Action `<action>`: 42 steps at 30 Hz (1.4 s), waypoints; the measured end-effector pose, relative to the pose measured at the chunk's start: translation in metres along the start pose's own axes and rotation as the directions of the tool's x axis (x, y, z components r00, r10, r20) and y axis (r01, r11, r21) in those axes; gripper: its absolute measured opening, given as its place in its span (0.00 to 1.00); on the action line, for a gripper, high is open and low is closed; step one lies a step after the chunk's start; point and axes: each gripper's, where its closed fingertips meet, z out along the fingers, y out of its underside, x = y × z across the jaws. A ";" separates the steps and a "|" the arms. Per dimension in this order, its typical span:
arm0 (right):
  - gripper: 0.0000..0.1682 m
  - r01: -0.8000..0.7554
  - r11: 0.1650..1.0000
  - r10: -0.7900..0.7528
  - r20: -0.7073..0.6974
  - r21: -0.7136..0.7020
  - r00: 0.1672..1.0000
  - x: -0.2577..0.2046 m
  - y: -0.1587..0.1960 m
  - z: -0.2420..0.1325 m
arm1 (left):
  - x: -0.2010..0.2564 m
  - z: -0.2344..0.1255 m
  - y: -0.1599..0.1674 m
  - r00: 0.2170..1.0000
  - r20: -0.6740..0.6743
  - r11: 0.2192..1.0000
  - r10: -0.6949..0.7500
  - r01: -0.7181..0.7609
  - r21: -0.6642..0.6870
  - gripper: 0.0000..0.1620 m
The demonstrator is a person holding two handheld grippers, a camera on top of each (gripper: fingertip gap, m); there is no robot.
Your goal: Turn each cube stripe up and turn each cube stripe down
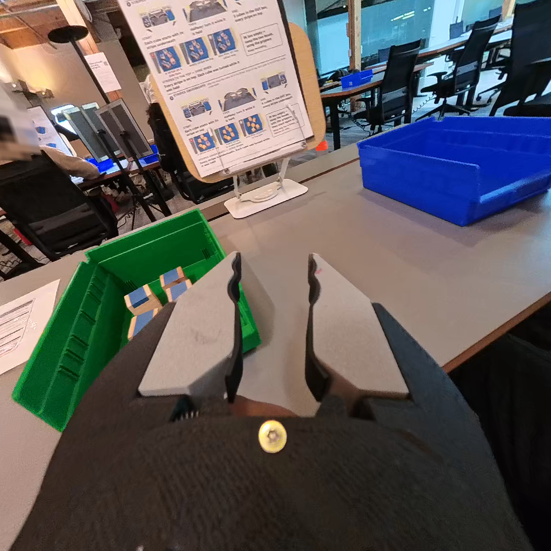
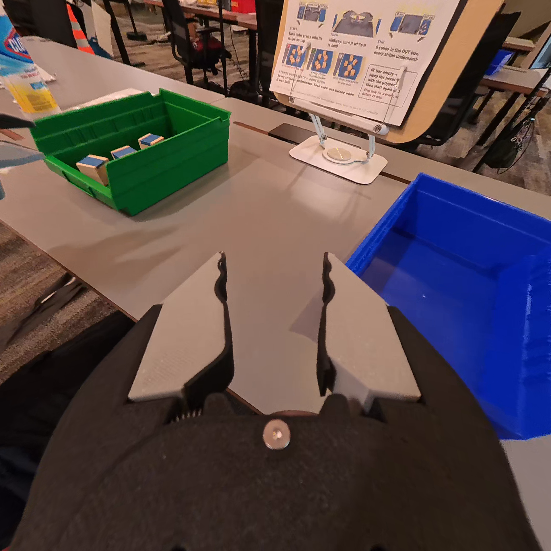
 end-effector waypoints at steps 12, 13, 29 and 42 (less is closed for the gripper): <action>0.36 -0.029 0.998 0.022 0.119 0.062 0.993 0.012 -0.025 0.028 | -0.032 0.020 -0.041 0.997 -0.049 0.993 -0.057 0.062 0.101 0.27; 0.36 -0.015 0.998 0.008 0.118 0.055 0.993 0.018 -0.026 0.034 | -0.035 0.027 -0.042 0.997 -0.060 0.993 -0.050 0.056 0.102 0.28; 0.37 -0.001 0.999 -0.009 0.207 0.049 0.978 0.045 -0.064 0.097 | -0.098 0.085 -0.029 0.993 0.111 0.998 -0.047 0.041 0.051 0.30; 0.37 0.007 0.996 -0.001 0.071 -0.090 0.998 0.045 -0.028 0.085 | -0.105 0.052 -0.012 0.988 0.135 0.997 -0.077 0.077 0.003 0.30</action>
